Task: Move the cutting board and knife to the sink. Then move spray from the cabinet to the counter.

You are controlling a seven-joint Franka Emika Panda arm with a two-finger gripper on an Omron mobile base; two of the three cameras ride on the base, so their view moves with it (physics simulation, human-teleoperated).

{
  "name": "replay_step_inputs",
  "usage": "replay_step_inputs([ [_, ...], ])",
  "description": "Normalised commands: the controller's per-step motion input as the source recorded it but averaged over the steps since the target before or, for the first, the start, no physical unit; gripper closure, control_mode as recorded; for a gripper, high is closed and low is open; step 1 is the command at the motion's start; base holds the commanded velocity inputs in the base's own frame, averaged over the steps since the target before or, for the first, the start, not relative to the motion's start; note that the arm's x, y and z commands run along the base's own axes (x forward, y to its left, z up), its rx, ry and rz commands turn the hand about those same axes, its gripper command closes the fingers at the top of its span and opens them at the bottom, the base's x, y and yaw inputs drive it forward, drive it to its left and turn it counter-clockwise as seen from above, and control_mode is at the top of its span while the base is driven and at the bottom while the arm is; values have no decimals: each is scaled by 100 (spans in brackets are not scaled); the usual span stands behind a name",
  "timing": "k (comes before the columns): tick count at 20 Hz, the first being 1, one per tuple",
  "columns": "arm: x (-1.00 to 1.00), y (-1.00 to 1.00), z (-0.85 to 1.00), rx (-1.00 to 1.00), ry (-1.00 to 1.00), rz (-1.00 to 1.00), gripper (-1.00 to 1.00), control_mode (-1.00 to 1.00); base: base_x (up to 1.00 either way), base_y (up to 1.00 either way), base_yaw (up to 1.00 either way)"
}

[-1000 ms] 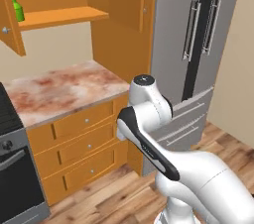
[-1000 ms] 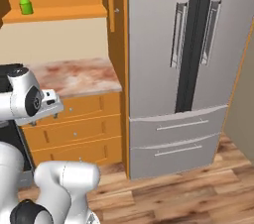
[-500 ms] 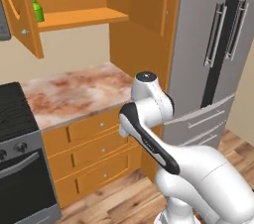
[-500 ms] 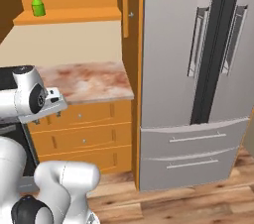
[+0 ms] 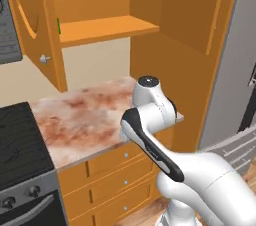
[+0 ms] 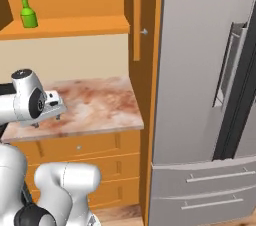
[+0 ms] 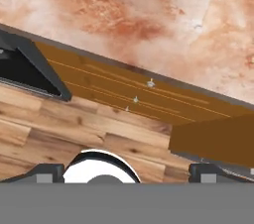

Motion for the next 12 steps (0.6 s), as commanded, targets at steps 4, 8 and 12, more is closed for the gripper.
replay_step_inputs([
  [4, 0, 0, 0, 0, 0, 0, -100, 100, 97, 66, 0],
  [8, 0, 0, 0, 0, 0, 0, -100, 100, 66, 77, 0],
  [12, 0, 0, 0, 0, 0, 0, -100, 100, 30, 53, 1],
])
